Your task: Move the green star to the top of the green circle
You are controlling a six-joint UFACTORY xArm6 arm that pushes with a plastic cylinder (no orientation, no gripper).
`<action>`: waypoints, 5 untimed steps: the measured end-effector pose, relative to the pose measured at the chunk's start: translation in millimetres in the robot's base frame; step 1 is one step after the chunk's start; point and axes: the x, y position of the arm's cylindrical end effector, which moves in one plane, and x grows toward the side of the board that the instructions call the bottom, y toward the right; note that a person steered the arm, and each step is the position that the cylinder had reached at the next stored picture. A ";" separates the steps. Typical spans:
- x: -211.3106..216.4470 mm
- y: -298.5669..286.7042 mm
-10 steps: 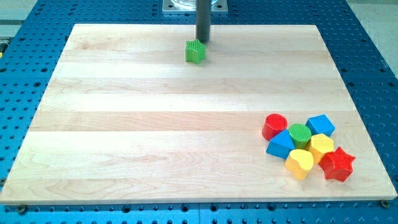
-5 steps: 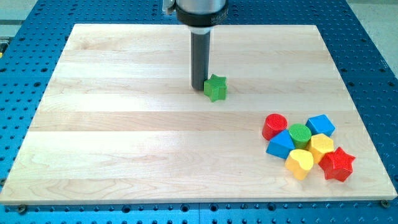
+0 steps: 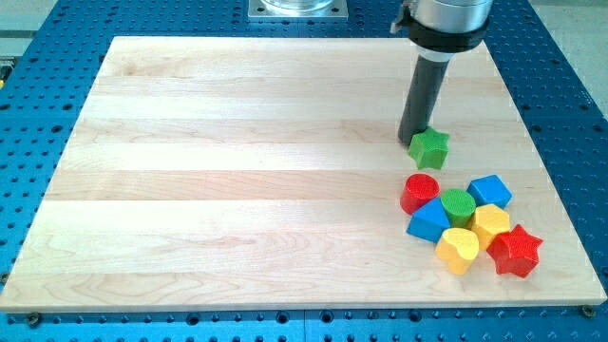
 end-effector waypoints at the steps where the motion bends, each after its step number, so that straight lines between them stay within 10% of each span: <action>1: 30.9 26.3; 5: 59.1 27.5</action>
